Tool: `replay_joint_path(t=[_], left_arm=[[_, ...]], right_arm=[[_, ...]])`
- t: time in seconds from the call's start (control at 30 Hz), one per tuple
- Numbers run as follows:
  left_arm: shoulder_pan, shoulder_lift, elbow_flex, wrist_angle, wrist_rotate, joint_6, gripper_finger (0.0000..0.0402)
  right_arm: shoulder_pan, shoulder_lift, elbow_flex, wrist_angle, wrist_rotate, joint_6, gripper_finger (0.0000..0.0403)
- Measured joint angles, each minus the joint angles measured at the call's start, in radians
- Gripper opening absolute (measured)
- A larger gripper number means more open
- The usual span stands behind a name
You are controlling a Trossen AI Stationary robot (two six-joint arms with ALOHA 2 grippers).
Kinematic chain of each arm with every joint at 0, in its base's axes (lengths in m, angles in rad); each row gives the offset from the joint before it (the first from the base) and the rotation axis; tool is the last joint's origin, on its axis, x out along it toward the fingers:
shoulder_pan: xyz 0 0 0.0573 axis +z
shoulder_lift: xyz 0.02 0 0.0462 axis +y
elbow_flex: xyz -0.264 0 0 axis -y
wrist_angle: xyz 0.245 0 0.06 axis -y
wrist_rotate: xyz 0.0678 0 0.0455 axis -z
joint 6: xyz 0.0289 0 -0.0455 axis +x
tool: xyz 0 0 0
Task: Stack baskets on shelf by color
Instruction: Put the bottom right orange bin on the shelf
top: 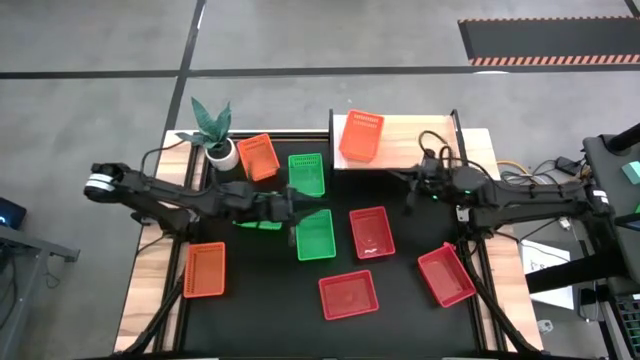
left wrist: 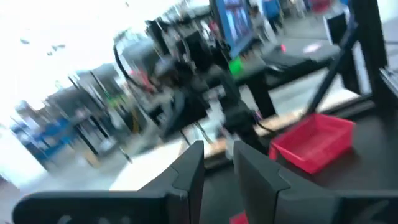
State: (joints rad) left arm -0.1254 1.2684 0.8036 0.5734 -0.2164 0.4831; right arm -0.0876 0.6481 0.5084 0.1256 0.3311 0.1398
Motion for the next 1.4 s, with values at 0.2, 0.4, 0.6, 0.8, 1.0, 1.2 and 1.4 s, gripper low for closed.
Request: replay_joint_path(t=[0.2, 0.4, 0.6, 0.8, 1.0, 1.2, 1.4], left_arm=[[0.01, -0.103, -0.136, 0.147, -0.002, 0.022, 0.0071], [0.01, -0.175, -0.174, 0.151, -0.002, 0.021, 0.0071], [0.01, -0.178, -0.174, 0.152, -0.002, 0.022, 0.007], [0.01, -0.178, -0.174, 0.152, -0.002, 0.022, 0.007], [0.01, -0.178, -0.174, 0.152, -0.002, 0.022, 0.007], [0.01, -0.178, -0.174, 0.151, -0.002, 0.022, 0.007], [0.01, -0.178, -0.174, 0.151, -0.002, 0.025, 0.007]], right_arm=[[-0.023, 0.126, 0.246, -0.357, 0.124, 0.017, 0.0009], [-0.127, 0.24, 0.463, -0.619, 0.133, -0.008, 0.0009], [-0.312, 0.378, 0.645, -0.884, 0.048, -0.075, 0.0009], [-0.543, 0.513, 0.724, -0.946, -0.257, -0.158, 0.0009], [-0.693, 0.641, 0.742, -0.914, -0.421, -0.199, 0.0009], [-0.738, 0.739, 0.777, -0.868, -0.444, -0.236, 0.0009], [-0.738, 0.807, 0.86, -0.836, -0.438, -0.258, 0.0009]])
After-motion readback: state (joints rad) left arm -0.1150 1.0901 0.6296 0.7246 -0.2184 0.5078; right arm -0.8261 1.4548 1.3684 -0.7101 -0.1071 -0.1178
